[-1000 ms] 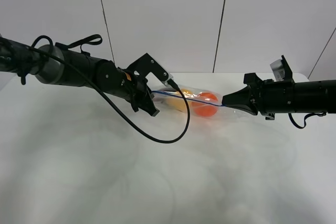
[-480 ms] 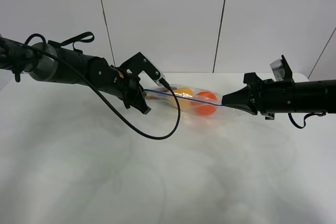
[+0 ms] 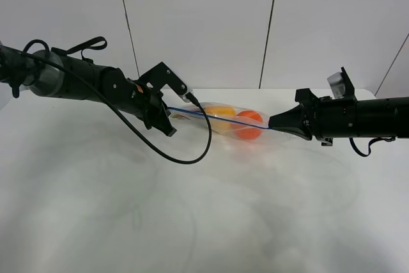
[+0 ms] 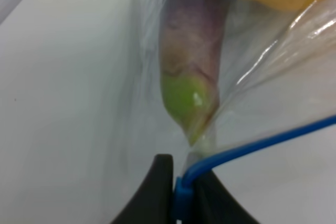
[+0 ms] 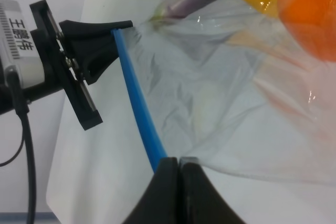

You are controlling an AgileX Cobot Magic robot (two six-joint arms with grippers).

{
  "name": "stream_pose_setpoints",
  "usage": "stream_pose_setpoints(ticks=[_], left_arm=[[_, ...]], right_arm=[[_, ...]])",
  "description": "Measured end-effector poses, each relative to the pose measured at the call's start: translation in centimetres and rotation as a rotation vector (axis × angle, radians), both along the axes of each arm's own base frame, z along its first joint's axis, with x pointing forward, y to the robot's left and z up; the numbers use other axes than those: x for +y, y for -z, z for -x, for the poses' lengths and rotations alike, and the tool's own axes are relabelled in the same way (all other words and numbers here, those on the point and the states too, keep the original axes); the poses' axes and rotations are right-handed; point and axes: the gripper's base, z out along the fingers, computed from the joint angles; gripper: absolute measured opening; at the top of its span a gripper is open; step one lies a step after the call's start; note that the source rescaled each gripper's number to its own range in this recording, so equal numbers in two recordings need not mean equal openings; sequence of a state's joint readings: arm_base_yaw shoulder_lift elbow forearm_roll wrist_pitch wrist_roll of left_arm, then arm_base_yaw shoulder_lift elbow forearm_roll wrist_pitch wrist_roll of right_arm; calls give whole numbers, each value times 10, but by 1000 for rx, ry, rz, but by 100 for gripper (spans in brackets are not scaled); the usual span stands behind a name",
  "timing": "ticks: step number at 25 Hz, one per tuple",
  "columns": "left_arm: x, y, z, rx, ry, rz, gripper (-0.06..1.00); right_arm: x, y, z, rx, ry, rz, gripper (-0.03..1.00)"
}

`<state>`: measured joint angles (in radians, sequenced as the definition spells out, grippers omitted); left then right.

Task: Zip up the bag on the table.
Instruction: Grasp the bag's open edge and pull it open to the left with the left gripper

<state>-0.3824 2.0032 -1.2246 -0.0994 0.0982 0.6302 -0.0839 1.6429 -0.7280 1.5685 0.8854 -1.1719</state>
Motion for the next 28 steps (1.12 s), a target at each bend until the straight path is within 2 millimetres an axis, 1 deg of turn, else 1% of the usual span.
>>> stream_pose_setpoints(ticks=[11,19,28], left_arm=[[4,0,-2,-5,5,-15,0],[28,0,-8,20,-52,-20,0],[29,-2,-8,16,-54,-20,0]], right_arm=[[0,0,0,0,-1,1,0],[0,0,0,0,-1,2,0],[0,0,0,0,-3,5,0]])
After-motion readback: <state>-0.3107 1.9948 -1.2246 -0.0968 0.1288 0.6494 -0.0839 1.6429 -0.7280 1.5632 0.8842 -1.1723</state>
